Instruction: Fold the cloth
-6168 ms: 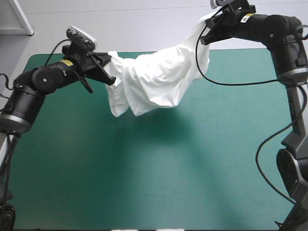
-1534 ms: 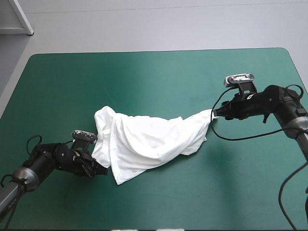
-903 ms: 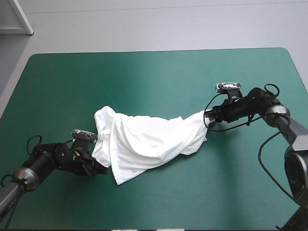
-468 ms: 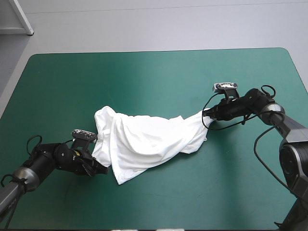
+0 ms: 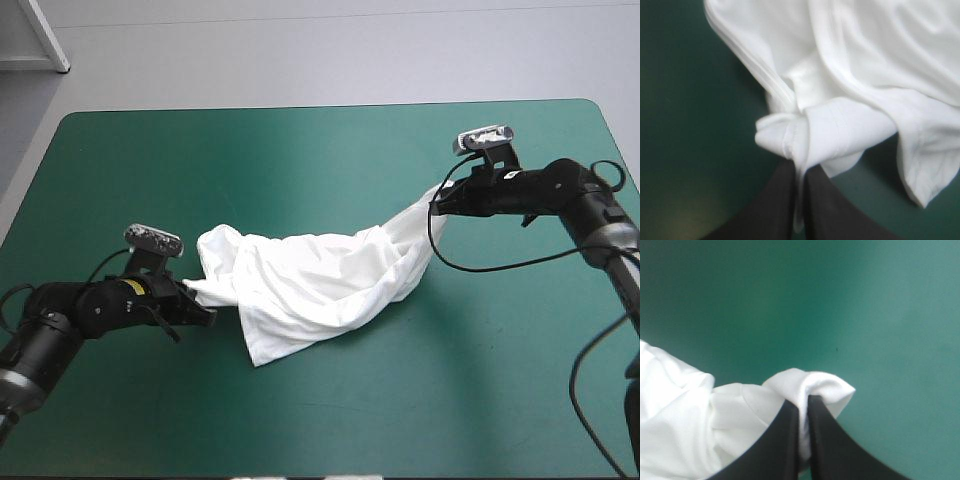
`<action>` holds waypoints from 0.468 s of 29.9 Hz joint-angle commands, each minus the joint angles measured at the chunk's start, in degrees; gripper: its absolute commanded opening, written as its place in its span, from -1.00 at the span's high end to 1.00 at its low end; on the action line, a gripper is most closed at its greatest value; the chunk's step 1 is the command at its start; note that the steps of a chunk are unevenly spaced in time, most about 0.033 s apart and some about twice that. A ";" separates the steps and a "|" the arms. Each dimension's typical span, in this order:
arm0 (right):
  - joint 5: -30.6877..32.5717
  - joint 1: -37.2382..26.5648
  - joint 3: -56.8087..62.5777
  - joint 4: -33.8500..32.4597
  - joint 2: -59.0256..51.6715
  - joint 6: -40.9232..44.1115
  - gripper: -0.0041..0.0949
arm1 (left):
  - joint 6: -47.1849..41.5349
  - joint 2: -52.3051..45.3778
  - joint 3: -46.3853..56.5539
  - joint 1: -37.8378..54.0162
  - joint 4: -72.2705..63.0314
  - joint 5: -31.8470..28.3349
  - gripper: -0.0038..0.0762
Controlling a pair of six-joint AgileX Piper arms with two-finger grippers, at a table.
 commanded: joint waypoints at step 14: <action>-15.08 -0.52 -19.85 -2.96 -35.88 -2.93 0.95 | -11.92 -10.35 -51.03 -0.06 31.29 0.23 0.86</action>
